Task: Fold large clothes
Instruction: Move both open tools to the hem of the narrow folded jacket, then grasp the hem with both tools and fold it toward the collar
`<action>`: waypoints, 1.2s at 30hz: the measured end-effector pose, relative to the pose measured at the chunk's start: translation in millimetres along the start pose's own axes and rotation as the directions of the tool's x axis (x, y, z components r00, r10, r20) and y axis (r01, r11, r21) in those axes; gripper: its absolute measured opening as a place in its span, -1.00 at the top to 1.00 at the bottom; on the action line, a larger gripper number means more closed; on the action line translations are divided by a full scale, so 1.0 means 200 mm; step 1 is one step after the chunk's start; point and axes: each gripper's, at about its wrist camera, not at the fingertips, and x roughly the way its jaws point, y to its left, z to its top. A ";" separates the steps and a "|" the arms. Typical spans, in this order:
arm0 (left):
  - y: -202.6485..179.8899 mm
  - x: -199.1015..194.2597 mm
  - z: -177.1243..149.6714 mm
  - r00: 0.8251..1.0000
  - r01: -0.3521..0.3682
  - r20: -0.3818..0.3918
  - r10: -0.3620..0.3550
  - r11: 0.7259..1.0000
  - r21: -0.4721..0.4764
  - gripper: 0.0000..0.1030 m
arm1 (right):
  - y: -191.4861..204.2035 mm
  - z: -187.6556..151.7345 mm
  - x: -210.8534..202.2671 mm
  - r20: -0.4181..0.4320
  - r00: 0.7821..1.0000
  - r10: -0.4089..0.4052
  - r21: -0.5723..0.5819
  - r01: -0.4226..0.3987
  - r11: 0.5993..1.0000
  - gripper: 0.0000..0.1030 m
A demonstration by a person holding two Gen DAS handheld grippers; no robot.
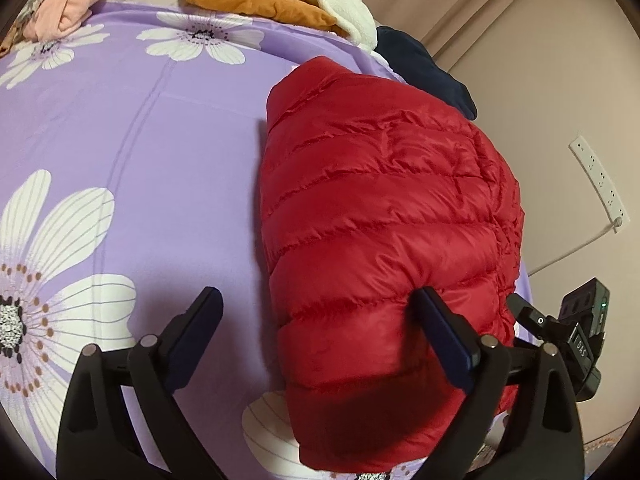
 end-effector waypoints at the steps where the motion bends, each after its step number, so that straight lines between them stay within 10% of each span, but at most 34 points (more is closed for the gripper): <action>1: 0.00 0.01 0.00 1.000 0.006 -0.003 -0.006 1.000 -0.006 -0.94 | -0.01 0.00 0.01 -0.005 1.000 0.003 0.004 -0.003 1.000 -0.86; 7: 0.03 0.07 0.02 0.998 0.056 -0.030 -0.057 0.997 -0.047 -0.98 | -0.03 0.02 0.03 -0.019 1.000 0.016 0.029 -0.015 0.999 -0.91; 12: 0.00 0.11 0.03 0.997 0.062 -0.041 -0.063 0.998 -0.033 -1.00 | 0.03 0.02 0.00 0.042 0.991 -0.130 -0.063 0.133 0.989 -0.93; 36: -0.14 0.27 0.08 0.993 0.090 -0.083 -0.085 0.994 0.057 -0.98 | -0.20 0.02 0.13 -0.052 0.992 0.113 0.173 -0.102 0.980 -0.96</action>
